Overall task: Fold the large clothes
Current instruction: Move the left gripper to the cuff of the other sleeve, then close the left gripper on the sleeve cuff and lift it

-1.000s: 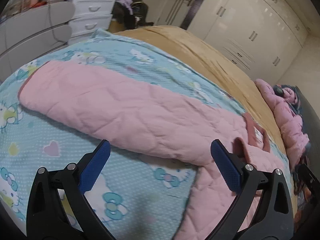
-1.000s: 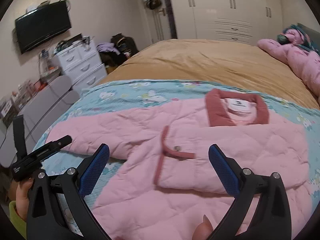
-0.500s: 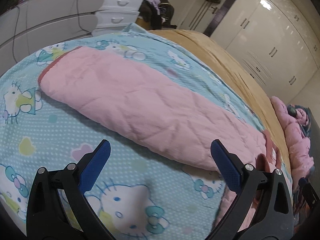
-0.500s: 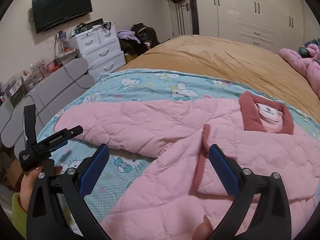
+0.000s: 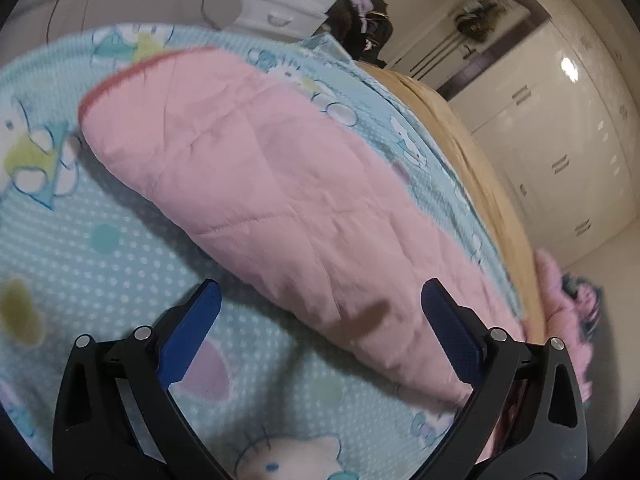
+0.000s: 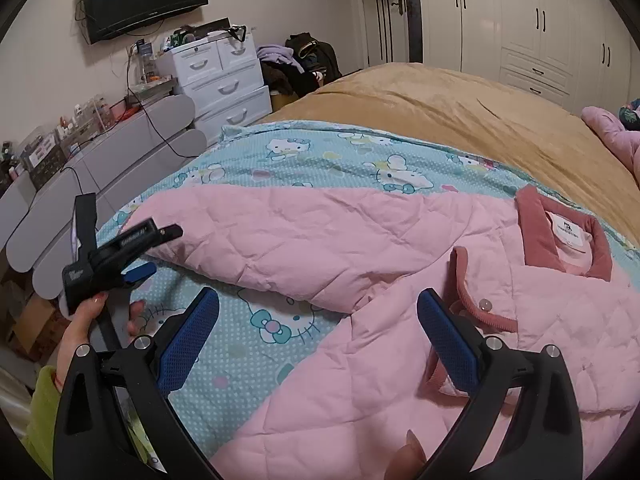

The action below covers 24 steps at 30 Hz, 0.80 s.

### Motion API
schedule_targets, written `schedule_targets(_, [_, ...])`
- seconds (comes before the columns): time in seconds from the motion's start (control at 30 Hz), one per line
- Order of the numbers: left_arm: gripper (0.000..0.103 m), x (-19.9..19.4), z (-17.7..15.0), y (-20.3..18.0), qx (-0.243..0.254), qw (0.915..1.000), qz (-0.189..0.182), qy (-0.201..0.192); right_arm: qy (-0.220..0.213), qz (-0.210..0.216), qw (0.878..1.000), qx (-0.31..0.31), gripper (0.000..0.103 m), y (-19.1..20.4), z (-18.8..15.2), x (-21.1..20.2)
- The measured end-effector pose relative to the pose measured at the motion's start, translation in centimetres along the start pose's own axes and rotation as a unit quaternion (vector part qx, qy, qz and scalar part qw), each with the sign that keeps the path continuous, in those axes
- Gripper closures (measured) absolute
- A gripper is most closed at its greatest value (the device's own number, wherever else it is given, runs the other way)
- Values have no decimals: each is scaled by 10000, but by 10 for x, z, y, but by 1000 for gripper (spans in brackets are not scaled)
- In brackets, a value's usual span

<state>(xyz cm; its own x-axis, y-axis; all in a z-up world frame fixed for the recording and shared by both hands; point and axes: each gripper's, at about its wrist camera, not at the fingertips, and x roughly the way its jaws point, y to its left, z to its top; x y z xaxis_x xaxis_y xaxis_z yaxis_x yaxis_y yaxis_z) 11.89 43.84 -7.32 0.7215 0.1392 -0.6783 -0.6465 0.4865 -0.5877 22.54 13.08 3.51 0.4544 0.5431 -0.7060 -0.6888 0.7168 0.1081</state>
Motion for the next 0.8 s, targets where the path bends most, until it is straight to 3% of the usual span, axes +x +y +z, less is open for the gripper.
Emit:
schedule_targets(0.1, [9, 7, 9, 10, -320, 9994, -147, -68, 25, 14, 10000, 59, 4, -3, -4, 0])
schedule_targets(0.33, [10, 16, 28, 17, -550, 9976, -158, -393, 28, -90, 9997, 229, 4, -20, -14, -8])
schedule_targets(0.4, [19, 15, 29, 16, -523, 9977, -90, -427, 11, -145, 9994, 326, 4, -27, -17, -11])
schedule_targets(0.47, [45, 16, 31, 15, -449, 9980, -64, -441, -10, -194, 9987, 464, 4, -34, -20, -13])
schedule_targets(0.53, [63, 15, 32, 20, -559, 9971, -177, -481, 8, -147, 9982, 573, 4, -37, -23, -14])
schedule_targets(0.67, [82, 3, 32, 20, -446, 9963, -314, -666, 39, -144, 9981, 604, 4, -38, -28, -14])
schedule_targets(0.8, [87, -27, 28, 2, -51, 9935, -537, -1003, 13, -103, 9978, 652, 4, -42, -28, -18])
